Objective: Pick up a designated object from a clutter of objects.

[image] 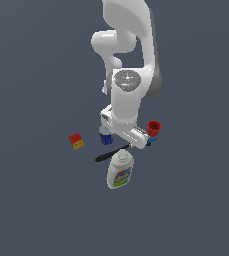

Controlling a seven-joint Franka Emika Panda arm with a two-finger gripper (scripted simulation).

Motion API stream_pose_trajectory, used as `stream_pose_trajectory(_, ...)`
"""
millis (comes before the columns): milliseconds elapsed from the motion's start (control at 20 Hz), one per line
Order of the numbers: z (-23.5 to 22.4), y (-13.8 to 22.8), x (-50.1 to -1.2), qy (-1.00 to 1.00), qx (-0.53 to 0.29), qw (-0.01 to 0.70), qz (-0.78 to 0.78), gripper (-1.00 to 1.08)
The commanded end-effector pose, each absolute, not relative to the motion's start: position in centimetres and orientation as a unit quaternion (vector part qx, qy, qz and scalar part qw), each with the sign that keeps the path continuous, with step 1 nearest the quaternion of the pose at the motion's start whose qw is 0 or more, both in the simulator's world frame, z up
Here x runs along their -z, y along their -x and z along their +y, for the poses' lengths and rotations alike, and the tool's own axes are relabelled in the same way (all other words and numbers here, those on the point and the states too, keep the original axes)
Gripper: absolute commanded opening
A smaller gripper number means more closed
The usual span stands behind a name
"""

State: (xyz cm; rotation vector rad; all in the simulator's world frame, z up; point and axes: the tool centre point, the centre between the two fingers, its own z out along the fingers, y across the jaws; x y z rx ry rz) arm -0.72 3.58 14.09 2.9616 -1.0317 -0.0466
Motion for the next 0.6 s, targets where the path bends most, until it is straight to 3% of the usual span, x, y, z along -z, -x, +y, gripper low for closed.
stream_pose_trajectory(0,3.9,0.9,-12.9,-0.934,0.012,0.002,-0.358,1.0)
stream_pose_trajectory(550,5.0,1.9,-8.4,-0.886,0.004,0.001,-0.463,1.0)
